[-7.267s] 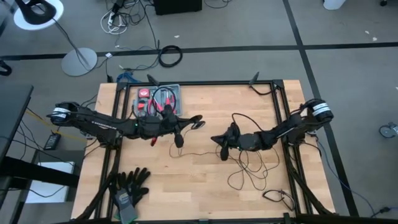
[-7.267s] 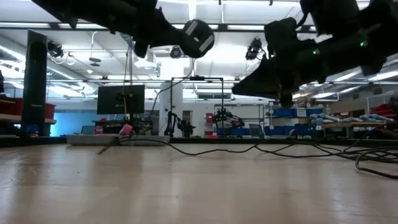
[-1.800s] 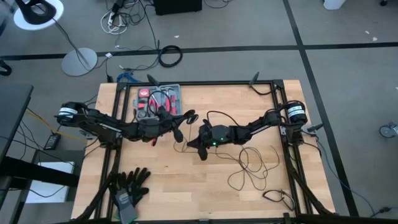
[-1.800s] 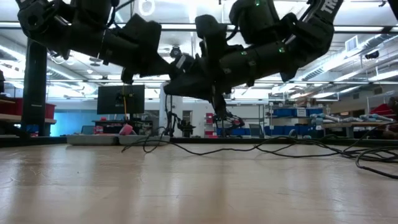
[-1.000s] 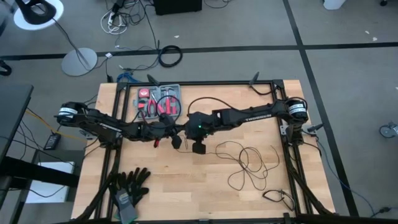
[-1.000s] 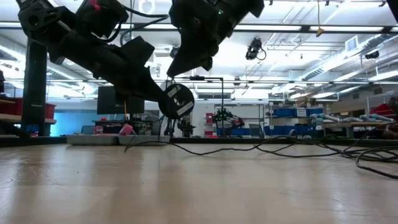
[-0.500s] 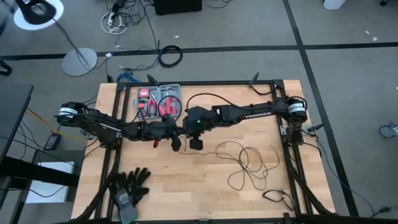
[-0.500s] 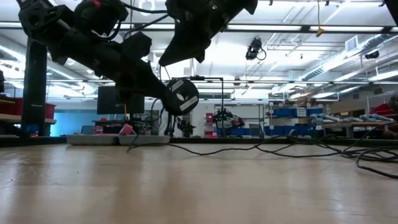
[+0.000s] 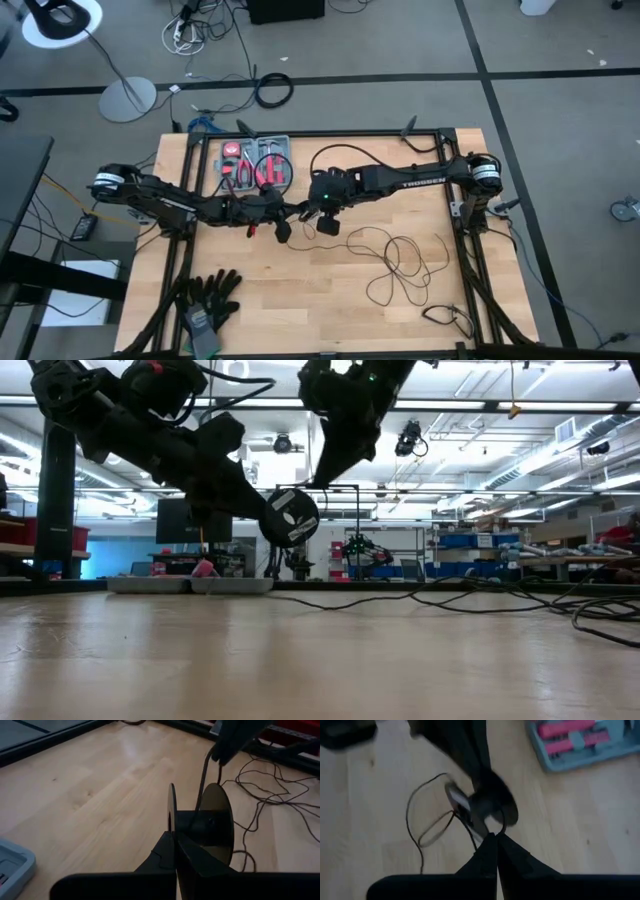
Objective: Coil cords
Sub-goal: Coil the black wire onto the spool
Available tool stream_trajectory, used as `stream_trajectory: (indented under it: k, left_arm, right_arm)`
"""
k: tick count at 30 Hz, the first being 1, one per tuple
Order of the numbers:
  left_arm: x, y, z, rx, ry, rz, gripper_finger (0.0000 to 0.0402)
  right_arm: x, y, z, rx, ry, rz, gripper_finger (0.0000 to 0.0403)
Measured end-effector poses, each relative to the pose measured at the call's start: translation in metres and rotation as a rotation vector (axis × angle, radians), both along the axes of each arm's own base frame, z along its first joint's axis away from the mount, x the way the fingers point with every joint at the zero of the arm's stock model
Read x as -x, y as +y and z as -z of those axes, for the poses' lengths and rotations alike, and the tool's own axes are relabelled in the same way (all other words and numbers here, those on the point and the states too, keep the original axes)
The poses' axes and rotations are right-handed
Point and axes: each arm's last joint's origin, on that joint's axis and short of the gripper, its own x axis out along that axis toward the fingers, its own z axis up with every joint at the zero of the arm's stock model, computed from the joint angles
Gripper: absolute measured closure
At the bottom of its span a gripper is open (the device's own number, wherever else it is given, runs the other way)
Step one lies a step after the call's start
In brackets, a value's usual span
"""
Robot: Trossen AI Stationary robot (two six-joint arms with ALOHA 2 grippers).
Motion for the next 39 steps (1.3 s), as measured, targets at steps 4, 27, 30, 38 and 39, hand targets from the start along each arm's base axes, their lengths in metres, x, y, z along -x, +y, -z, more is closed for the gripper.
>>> stream_trajectory:
  k: [4,27,30,38,39]
  left_arm:
    - [-0.001,0.0,-0.003,0.001,-0.032,-0.001,0.0401]
    - [0.011,0.005,-0.027,-0.051,-0.155,-0.181,0.0402]
    - [0.011,0.006,-0.028,-0.066,-0.164,-0.219,0.0402]
    - [0.01,0.007,-0.034,-0.082,-0.219,-0.237,0.0402]
    - [0.01,0.007,-0.035,-0.083,-0.221,-0.236,0.0402]
  right_arm:
    - [0.004,0.005,0.018,-0.019,0.046,-0.014,0.0397]
    - [0.027,0.015,0.116,-0.113,-0.607,0.124,0.0389]
    - [0.033,0.016,0.124,-0.134,-0.58,0.128,0.0381]
    - [0.038,0.016,0.128,-0.132,-0.584,0.173,0.0355]
    - [0.038,0.016,0.128,-0.121,-0.586,0.184,0.0354]
